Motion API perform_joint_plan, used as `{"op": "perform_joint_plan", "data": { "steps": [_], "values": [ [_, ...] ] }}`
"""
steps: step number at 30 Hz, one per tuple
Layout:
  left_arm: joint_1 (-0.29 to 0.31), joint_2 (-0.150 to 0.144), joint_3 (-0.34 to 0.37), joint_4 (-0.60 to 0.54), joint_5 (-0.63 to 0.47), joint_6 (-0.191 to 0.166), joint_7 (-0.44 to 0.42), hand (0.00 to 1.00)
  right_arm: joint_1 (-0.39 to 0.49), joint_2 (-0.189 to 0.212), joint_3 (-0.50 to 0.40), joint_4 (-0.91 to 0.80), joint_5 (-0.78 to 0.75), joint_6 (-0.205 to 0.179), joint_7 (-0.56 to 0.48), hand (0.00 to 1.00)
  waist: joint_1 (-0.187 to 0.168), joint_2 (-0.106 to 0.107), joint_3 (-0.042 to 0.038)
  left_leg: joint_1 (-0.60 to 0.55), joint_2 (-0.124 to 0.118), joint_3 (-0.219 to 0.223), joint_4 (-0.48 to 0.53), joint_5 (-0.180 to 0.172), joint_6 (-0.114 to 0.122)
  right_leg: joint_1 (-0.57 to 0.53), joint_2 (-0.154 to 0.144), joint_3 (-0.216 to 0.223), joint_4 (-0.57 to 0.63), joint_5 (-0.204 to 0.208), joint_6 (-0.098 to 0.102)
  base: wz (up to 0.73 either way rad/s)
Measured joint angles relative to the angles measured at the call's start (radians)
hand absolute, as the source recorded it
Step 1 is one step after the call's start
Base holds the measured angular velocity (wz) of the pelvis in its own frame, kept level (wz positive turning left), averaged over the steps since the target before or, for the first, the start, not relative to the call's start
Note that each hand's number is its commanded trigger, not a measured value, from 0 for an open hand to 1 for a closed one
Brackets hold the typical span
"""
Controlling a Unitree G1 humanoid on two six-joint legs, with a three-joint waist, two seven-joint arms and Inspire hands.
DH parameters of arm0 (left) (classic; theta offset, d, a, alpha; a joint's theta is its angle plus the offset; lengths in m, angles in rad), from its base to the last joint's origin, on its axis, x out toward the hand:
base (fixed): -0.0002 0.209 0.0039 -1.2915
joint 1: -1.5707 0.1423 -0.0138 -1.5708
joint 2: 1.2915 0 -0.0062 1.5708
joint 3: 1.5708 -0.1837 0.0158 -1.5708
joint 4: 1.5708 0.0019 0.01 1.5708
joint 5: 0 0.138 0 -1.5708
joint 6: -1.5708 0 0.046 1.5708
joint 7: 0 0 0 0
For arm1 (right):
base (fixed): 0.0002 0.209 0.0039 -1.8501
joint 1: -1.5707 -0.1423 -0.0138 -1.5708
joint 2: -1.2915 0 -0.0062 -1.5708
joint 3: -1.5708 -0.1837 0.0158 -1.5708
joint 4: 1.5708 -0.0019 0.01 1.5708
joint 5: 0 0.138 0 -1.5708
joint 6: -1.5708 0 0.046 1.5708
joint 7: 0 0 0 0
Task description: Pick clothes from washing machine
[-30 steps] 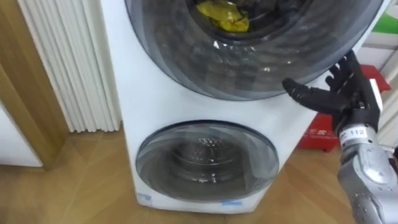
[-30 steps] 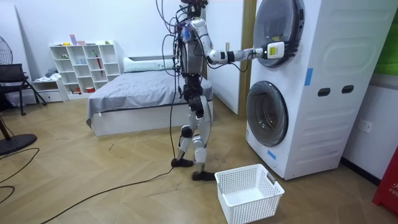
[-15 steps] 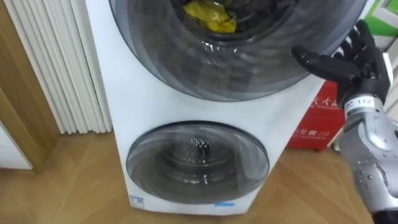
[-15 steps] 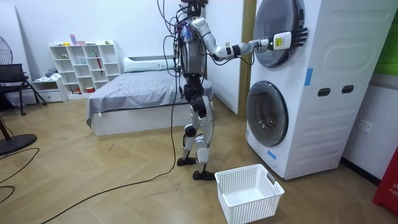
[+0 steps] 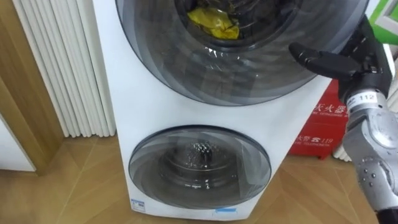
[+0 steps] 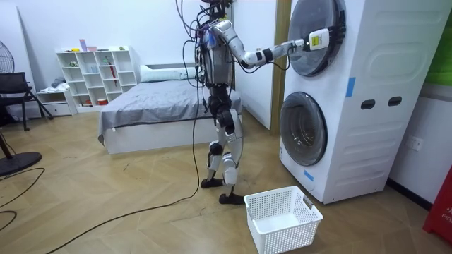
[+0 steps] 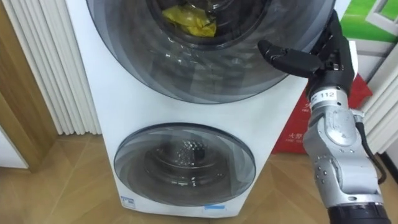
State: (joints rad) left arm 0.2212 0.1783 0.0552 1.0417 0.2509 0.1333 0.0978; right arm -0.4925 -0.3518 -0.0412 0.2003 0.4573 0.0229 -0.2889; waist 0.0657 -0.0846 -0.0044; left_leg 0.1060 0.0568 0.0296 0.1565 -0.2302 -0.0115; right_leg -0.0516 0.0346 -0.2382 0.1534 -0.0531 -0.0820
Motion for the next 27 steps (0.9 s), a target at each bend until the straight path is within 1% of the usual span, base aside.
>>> {"op": "perform_joint_plan", "data": {
  "steps": [4,5,8,10,14,16,17,19,22,23,25,27],
  "values": [
    [-0.013,0.000,0.000,-0.010,-0.003,-0.001,-0.001,0.00,0.007,0.000,0.019,-0.033,-0.030,0.000,0.000,0.00,-0.004,0.006,0.0067,0.008,0.000,0.012,-0.007,0.000,0.000,-0.001,0.003,0.013,0.000,-0.004,0.003,-0.10],
    [-0.015,0.000,0.000,-0.011,-0.004,-0.002,-0.001,0.00,0.013,0.000,0.020,-0.045,-0.038,0.000,0.001,0.00,-0.004,0.006,0.0069,0.008,0.000,0.014,-0.007,0.000,0.000,-0.001,0.003,0.013,0.001,-0.005,0.002,-0.07],
    [-0.024,0.000,-0.005,-0.015,-0.011,-0.011,0.002,0.00,0.071,0.002,0.020,-0.116,-0.039,-0.006,0.003,0.00,-0.003,0.007,0.0071,0.010,0.001,0.021,-0.006,0.000,0.000,-0.002,0.004,0.016,0.001,-0.006,0.001,-0.06],
    [-0.027,0.000,-0.023,-0.010,-0.022,-0.024,0.009,0.00,0.126,0.002,0.020,-0.170,-0.038,-0.024,0.012,0.00,-0.004,0.006,0.0072,0.011,0.001,0.024,-0.006,0.000,0.000,-0.002,0.005,0.019,-0.001,-0.006,0.001,-0.06],
    [-0.038,0.000,-0.024,0.005,-0.024,-0.049,0.024,0.00,0.180,0.005,0.021,-0.212,-0.040,-0.050,0.031,0.00,-0.005,0.005,0.0075,0.012,0.002,0.028,-0.006,0.000,0.000,-0.003,0.008,0.029,-0.003,-0.007,0.001,-0.07],
    [-0.038,0.000,-0.024,0.017,-0.024,-0.062,0.038,0.00,0.229,0.009,0.032,-0.232,-0.041,-0.077,0.046,0.00,-0.004,0.004,0.0073,0.014,0.003,0.048,-0.006,0.000,0.000,-0.004,0.009,0.035,-0.003,-0.007,0.001,-0.09],
    [-0.036,0.000,-0.026,0.020,-0.025,-0.062,0.045,0.00,0.241,0.012,0.042,-0.235,-0.044,-0.083,0.051,0.00,-0.004,0.004,0.0072,0.016,0.003,0.052,-0.006,0.000,0.000,-0.003,0.010,0.038,-0.003,-0.007,0.001,-0.13],
    [-0.035,0.004,-0.050,0.023,-0.068,-0.062,0.064,0.00,0.291,0.039,0.066,-0.243,-0.059,-0.096,0.066,0.00,-0.007,0.005,0.0071,0.023,0.004,0.057,-0.009,0.000,0.000,0.000,0.013,0.045,-0.002,-0.007,0.001,-0.12],
    [-0.036,0.006,-0.074,0.026,-0.102,-0.062,0.068,0.00,0.335,0.074,0.085,-0.243,-0.062,-0.096,0.078,0.00,-0.008,0.006,0.0071,0.026,0.007,0.065,-0.015,-0.001,0.000,-0.001,0.016,0.047,-0.002,-0.006,0.000,-0.04],
    [-0.037,0.007,-0.080,0.026,-0.102,-0.062,0.068,0.00,0.342,0.078,0.089,-0.244,-0.062,-0.097,0.079,0.00,-0.009,0.007,0.0069,0.027,0.008,0.065,-0.015,-0.001,-0.001,-0.001,0.017,0.048,-0.002,-0.005,-0.001,0.00],
    [-0.037,0.008,-0.086,0.027,-0.102,-0.062,0.068,0.00,0.369,0.088,0.099,-0.248,-0.061,-0.097,0.091,0.00,-0.010,0.017,0.0080,0.027,0.010,0.066,-0.015,-0.003,-0.003,-0.001,0.018,0.048,-0.002,-0.004,-0.002,0.00],
    [-0.037,0.008,-0.107,0.039,-0.102,-0.064,0.069,0.00,0.427,0.095,0.127,-0.252,-0.070,-0.097,0.119,0.00,-0.009,0.029,0.0038,0.030,0.015,0.074,-0.020,-0.007,-0.008,-0.001,0.022,0.045,-0.002,-0.004,-0.004,0.00]
  ]
}}
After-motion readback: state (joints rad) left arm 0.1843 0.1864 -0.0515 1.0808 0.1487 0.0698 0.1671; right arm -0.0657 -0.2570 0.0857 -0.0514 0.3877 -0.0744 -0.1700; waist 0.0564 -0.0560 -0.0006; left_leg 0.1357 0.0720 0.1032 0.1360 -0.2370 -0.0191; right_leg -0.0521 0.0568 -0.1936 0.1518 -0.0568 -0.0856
